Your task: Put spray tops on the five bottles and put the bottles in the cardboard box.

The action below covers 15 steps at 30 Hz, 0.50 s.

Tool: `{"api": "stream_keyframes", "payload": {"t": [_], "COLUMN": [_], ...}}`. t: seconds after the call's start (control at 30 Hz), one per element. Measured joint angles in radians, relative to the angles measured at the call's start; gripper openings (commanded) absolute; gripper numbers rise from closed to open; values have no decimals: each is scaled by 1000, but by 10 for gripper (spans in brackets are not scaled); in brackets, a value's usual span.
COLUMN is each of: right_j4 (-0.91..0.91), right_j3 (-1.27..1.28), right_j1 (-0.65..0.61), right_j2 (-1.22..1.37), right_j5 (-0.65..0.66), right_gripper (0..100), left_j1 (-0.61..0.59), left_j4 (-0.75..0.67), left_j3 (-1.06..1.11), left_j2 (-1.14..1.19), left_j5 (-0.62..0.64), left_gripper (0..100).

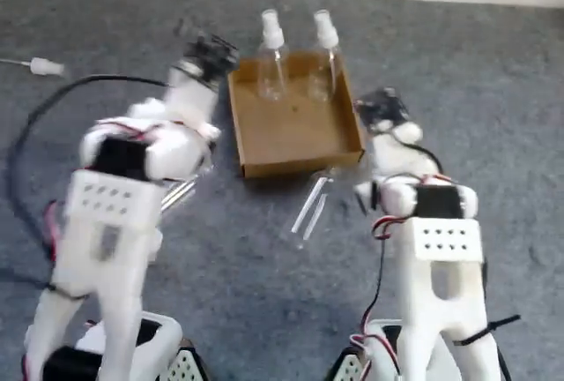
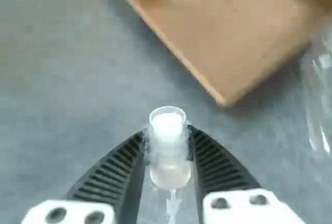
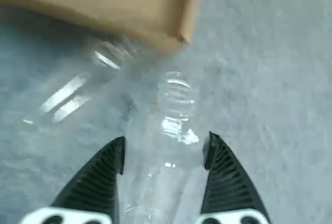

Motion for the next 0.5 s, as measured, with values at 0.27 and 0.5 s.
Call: {"api": "stream_keyframes", "payload": {"t": [0.27, 0.5], "right_j4": [-60, -245], "right_j3": [-37, -34], "right_j1": [-301, -473], "right_j2": [0, 0], "right_j5": [-52, -160], "right_gripper": [3, 3], "left_j1": [-218, -258], "left_j4": [0, -68], "left_j3": [-95, -94], "left_j2": [-167, -281], "left_j5": [112, 184], "left_gripper": [3, 3]}}
